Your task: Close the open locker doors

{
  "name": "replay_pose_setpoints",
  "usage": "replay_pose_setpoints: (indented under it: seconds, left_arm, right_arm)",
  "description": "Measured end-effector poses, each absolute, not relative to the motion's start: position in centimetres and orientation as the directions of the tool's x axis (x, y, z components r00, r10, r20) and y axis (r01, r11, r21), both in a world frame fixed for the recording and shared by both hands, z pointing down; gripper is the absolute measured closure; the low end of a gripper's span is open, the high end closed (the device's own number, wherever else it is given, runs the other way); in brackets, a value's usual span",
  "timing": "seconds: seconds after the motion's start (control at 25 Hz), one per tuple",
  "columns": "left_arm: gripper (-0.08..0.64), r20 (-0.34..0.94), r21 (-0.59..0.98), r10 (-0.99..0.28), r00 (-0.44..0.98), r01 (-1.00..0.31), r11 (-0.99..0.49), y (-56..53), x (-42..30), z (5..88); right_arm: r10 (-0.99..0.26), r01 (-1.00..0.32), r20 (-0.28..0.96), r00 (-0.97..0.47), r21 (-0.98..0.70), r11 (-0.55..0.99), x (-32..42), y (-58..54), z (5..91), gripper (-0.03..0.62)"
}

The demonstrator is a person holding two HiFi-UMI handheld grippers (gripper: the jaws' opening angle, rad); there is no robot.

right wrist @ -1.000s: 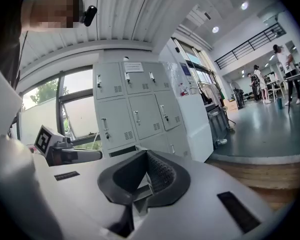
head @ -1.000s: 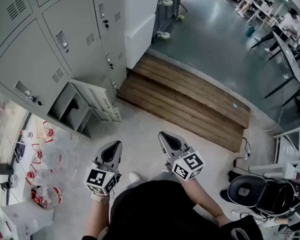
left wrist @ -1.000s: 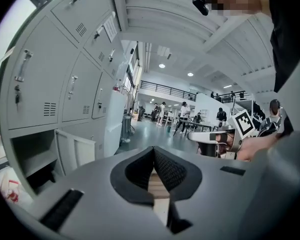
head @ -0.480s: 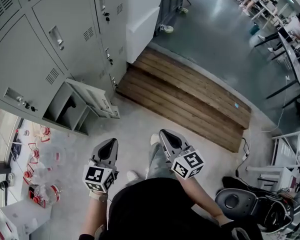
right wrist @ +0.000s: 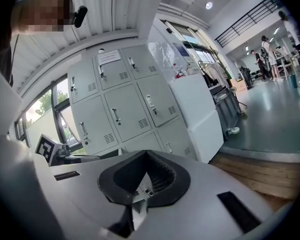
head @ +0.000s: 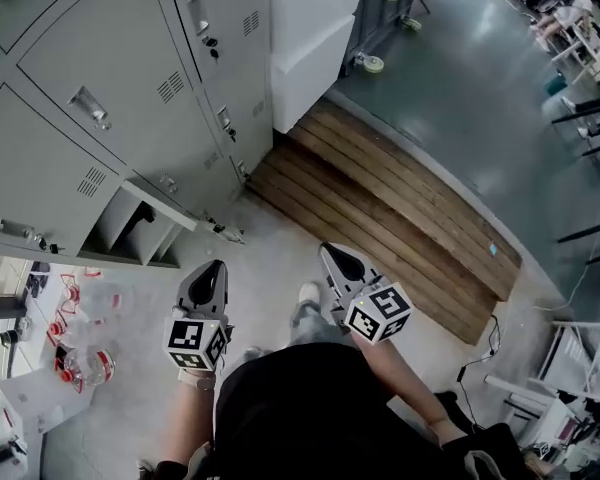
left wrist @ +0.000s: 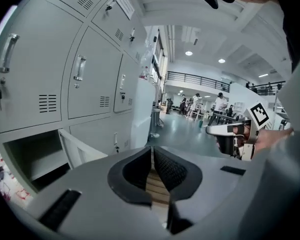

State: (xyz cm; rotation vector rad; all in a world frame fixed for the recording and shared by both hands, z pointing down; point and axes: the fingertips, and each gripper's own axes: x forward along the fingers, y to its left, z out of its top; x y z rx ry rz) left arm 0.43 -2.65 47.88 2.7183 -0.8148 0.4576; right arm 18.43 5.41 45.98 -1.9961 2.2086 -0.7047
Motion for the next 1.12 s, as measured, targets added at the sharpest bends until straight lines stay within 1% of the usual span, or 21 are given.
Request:
replay_pose_setpoints:
  seconds: [0.24, 0.4, 0.56, 0.64, 0.76, 0.96, 1.12]
  left_arm:
    - [0.538, 0.423, 0.124, -0.635, 0.646, -0.735, -0.666, -6.7, 2.3, 48.7]
    - [0.538, 0.464, 0.059, -0.709, 0.531, -0.817, -0.574, -9.2, 1.4, 50.0]
    - [0.537, 0.495, -0.008, -0.763, 0.415, -0.876, -0.482, -11.8, 0.2, 52.0]
    - [0.532, 0.511, -0.031, -0.775, 0.372, -0.893, -0.449, -12.7, -0.5, 53.2]
    - [0.451, 0.546, -0.032, -0.765, 0.342, -0.904, -0.427, -13.6, -1.1, 55.2]
    - [0.426, 0.578, -0.018, -0.745, 0.335, -0.906, -0.422, -14.7, -1.8, 57.4]
    - [0.410, 0.588, -0.004, -0.727, 0.355, -0.897, -0.441, -15.4, -1.4, 58.2]
  right_arm:
    - [-0.934, -0.891, 0.224, -0.277, -0.424, 0.163, 22.8, 0.5, 45.8, 0.563]
    - [-0.921, -0.875, 0.211, -0.327, -0.435, 0.211, 23.5, -1.7, 45.7, 0.563]
    - [-0.905, -0.868, 0.228, -0.358, -0.437, 0.234, 23.3, -2.9, 46.6, 0.563]
    - [-0.899, -0.868, 0.244, -0.365, -0.439, 0.233, 23.1, -3.3, 47.2, 0.563]
    - [-0.897, -0.875, 0.262, -0.356, -0.430, 0.222, 22.7, -3.8, 47.7, 0.563]
    - [-0.896, -0.887, 0.291, -0.335, -0.419, 0.195, 22.0, -4.4, 47.9, 0.563]
    - [-0.900, -0.900, 0.307, -0.309, -0.400, 0.173, 21.8, -4.9, 47.9, 0.563]
